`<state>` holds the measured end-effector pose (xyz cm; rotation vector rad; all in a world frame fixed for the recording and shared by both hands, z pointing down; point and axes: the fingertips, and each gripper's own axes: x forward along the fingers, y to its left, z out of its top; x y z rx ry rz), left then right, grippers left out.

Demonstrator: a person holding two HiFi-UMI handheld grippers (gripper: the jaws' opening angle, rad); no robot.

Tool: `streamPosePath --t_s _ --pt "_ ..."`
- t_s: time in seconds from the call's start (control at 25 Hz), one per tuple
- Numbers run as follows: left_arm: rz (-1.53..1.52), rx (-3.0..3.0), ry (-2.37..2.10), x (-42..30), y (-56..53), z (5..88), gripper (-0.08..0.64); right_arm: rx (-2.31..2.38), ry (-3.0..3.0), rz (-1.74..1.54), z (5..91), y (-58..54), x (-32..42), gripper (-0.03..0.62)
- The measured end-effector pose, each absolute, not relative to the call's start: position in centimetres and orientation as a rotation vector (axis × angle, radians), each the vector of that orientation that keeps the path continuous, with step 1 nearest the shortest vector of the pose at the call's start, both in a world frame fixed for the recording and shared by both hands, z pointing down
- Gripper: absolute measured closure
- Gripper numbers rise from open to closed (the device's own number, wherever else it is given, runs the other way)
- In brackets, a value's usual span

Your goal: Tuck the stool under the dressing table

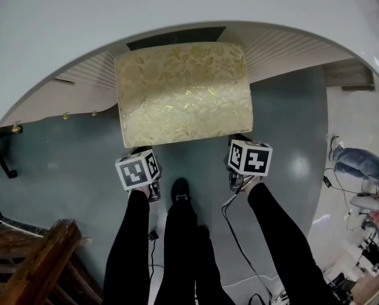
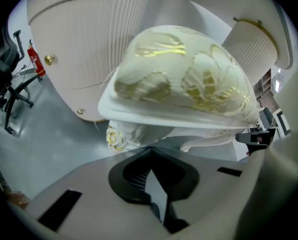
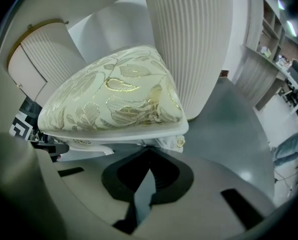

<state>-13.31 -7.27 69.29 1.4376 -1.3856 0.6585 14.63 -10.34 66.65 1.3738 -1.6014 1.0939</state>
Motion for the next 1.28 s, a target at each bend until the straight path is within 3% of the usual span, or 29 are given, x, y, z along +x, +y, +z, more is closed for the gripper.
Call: streamPosePath --t_s 1.28 --pt "0.735 1.586 -1.349 -12.0 -7.5 69.4 0.552 1.380 -1.665 0.961 66.3 -10.3 13.9 0.588"
